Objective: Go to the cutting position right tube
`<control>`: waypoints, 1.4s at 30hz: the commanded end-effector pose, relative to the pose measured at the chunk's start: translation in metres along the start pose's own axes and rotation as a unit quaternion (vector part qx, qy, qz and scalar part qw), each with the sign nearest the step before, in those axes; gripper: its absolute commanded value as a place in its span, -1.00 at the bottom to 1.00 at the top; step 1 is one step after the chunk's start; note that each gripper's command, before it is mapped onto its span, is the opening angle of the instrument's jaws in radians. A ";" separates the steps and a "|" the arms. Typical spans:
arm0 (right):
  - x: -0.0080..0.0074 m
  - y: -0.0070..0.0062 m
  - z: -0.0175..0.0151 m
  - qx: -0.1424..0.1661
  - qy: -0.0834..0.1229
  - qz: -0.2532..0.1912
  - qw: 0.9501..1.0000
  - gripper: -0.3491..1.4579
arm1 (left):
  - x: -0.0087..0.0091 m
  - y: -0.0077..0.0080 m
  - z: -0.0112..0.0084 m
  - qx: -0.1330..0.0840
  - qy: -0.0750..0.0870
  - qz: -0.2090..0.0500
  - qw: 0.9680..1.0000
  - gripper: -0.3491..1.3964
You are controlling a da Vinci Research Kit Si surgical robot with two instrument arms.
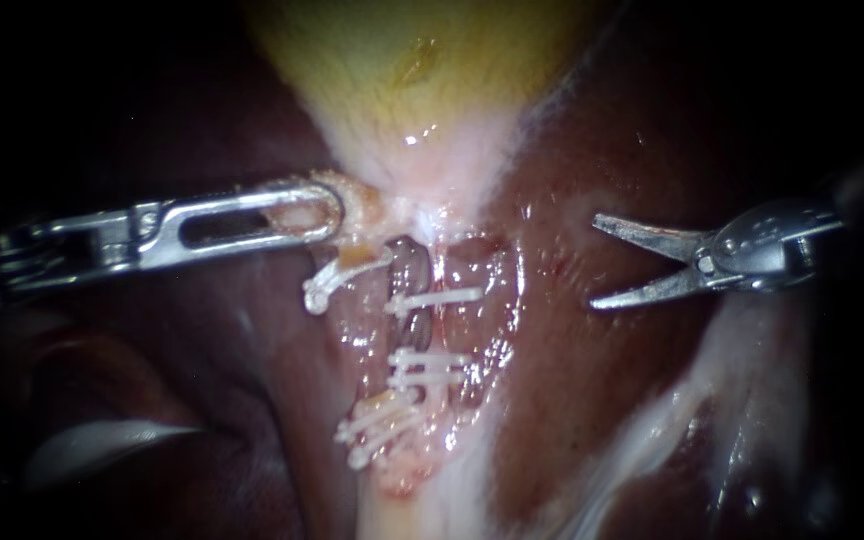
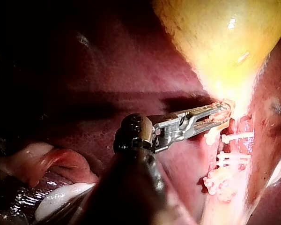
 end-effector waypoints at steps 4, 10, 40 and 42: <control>0.0001 0.0000 0.0000 0.000 0.000 0.000 1.000 0.99 | 0.0000 -0.0001 0.0000 0.001 -0.001 0.000 1.000 -1.00; 0.0001 -0.0003 0.0004 0.006 0.005 0.015 1.000 0.99 | 0.0001 -0.0002 0.0000 0.000 -0.001 0.000 1.000 -1.00; -0.0010 -0.0057 0.0069 0.184 -0.046 0.292 0.937 0.97 | 0.0001 -0.0005 -0.0001 0.000 -0.001 0.000 1.000 -1.00; -0.0009 -0.0055 0.0074 0.191 -0.052 0.311 0.930 0.95 | 0.0001 -0.0005 -0.0001 0.000 -0.001 0.000 1.000 -1.00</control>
